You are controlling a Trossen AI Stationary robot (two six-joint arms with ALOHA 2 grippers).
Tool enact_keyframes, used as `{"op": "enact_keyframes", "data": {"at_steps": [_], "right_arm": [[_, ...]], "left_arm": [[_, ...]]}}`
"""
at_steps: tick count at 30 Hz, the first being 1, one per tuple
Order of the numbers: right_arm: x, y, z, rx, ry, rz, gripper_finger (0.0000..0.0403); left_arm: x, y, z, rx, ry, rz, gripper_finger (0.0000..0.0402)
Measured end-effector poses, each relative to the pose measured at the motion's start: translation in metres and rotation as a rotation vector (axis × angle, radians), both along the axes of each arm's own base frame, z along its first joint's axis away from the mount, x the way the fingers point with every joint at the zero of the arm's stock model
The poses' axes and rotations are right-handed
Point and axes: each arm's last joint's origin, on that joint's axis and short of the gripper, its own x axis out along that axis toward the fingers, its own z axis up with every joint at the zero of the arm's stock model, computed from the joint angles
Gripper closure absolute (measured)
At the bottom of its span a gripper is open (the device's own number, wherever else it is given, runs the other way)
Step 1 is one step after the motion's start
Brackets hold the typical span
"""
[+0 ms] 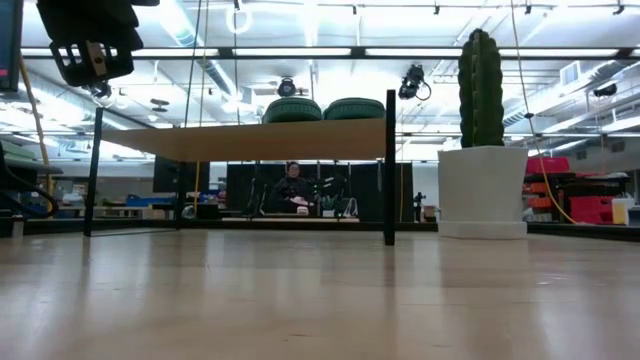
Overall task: Pick and place slides into the shelf
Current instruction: Put the left gray slide on the shelf
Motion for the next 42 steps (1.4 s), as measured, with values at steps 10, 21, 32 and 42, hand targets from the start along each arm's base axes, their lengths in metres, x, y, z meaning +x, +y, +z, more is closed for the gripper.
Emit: {"op": "enact_keyframes", "data": {"at_steps": [10,21,32,42], "right_arm": [[-0.02,-0.012,0.021,0.01,-0.052,-0.071,0.0393],[-0.009,0.002,-0.014,-0.064,0.186,-0.147,0.0393],[-0.004,0.013,-0.016,-0.066,0.15,-0.171,0.0393],[-0.008,0.007,-0.014,0.013,0.198,-0.18,0.0394]], "left_arm": [[0.0,0.0,0.0,0.005,-0.004,0.011,0.0338],[0.0,0.0,0.0,0.018,-0.008,0.001,0.0331],[0.0,0.001,0.0,0.03,-0.007,-0.007,0.0334],[0.0,0.001,0.0,0.043,-0.006,-0.016,0.0338]]}}
